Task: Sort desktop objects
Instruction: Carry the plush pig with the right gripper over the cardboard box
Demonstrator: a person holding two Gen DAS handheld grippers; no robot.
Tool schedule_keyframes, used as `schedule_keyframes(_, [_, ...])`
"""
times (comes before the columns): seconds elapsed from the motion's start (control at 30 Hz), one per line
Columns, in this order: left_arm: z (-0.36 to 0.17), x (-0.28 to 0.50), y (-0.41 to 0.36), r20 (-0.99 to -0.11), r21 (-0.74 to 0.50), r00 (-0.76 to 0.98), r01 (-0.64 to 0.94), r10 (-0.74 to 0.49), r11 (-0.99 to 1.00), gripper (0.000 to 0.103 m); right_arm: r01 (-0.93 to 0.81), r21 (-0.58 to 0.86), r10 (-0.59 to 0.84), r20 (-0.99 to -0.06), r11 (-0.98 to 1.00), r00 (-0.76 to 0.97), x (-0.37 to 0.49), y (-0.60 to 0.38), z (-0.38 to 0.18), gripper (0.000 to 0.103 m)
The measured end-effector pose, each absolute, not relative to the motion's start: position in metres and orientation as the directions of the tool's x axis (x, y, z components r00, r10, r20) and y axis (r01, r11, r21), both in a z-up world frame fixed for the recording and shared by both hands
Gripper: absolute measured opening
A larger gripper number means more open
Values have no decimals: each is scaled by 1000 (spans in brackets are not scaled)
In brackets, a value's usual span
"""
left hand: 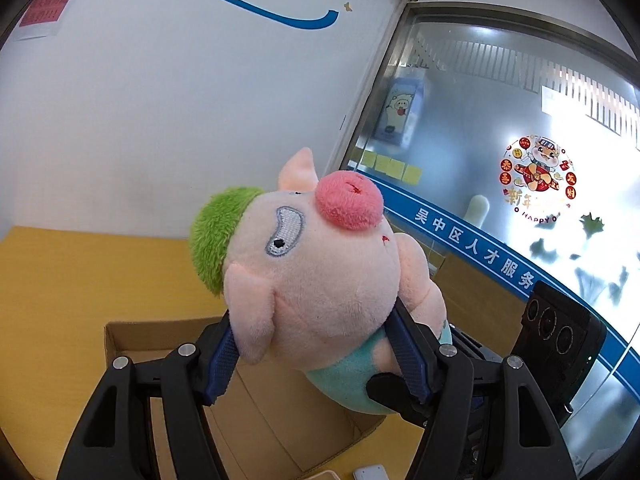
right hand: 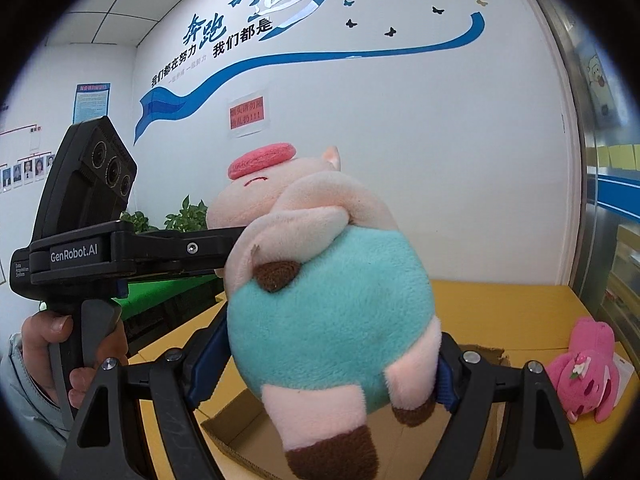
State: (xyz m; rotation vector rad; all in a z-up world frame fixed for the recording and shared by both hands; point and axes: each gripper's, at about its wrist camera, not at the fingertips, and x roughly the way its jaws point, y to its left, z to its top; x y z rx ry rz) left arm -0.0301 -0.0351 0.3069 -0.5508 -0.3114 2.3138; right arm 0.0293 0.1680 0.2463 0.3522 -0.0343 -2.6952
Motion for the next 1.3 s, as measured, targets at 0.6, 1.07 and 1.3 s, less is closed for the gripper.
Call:
schedule_keyframes(0.6, [291,-153,-54,-370,-364,-686,-513,626,-777,72,432,212,-477,-258,-877,-840,-99,136,227,82])
schedule_keyframes(1.07, [115,-268,-58,-669,-454,-497,-315,552,-833,72,248,463,-498,-562,-851,-660,-213,111,56,82])
schedule_keyframes(1.3, [47,-283,-59,-819,-357,-409,-188,403,-915,72,206,473,-516,-772,-857,-371,-236,68,-16,86])
